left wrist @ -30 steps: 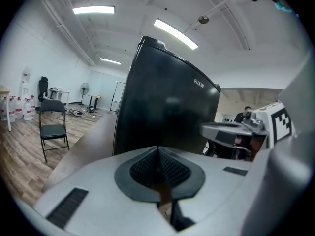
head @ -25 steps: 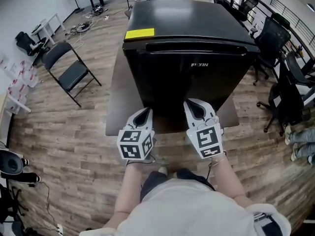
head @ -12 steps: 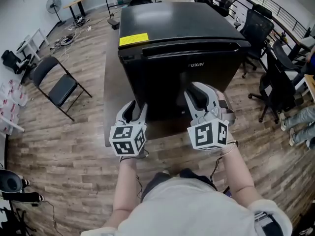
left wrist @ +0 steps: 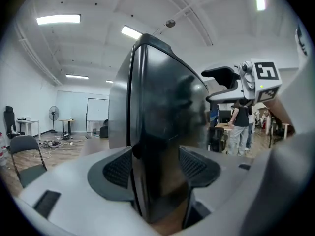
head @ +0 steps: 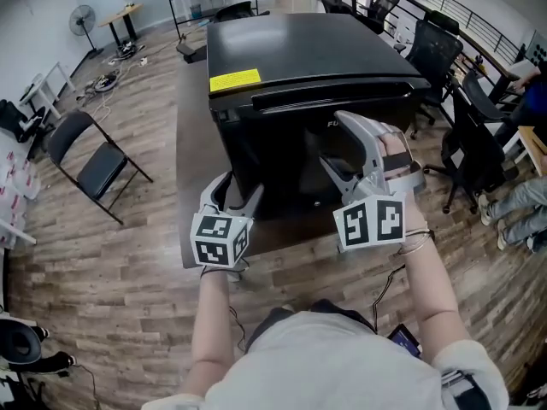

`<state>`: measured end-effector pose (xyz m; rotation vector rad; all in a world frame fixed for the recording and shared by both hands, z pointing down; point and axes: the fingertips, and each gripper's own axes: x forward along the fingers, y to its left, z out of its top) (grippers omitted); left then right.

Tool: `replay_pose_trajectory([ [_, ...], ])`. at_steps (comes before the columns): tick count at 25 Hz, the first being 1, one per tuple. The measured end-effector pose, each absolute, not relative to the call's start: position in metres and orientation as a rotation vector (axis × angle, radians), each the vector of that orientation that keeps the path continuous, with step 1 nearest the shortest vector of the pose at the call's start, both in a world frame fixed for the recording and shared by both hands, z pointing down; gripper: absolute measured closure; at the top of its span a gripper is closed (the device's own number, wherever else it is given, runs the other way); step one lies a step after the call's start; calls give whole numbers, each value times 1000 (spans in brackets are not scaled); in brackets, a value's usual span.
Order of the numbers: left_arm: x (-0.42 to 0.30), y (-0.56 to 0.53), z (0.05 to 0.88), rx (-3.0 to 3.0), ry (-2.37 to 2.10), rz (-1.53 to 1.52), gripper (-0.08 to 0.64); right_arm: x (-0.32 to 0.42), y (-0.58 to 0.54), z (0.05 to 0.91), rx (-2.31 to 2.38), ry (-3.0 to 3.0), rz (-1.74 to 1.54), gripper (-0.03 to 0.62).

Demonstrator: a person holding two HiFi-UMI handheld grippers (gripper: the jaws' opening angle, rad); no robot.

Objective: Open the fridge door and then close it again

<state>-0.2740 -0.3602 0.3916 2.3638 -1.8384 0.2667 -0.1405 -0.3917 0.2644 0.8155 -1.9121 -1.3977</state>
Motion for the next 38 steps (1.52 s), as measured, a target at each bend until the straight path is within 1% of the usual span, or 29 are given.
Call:
replay_pose_trajectory([
  [4, -275, -362, 388, 2400, -1810, 256, 285, -140, -400, 258, 741, -1846, -1396, 225],
  [6, -277, -365, 389, 2394, -1799, 253, 285, -139, -403, 250, 731, -1829, -1409, 223],
  [13, -278, -373, 391, 2395, -1751, 238, 285, -142, -416, 245, 640, -1782, -1384, 222],
  [27, -280, -376, 389, 2395, -1748, 238, 291, -135, -425, 261, 517, -1684, -1336, 225],
  [30, -280, -377, 390, 2405, -1744, 235, 291, -137, -426, 260, 538, -1700, -1340, 236],
  [32, -280, -377, 391, 2411, -1744, 229, 291, -137, -427, 259, 551, -1708, -1344, 265],
  [38, -280, -375, 389, 2435, -1733, 208, 299, -138, -425, 258, 564, -1702, -1334, 267],
])
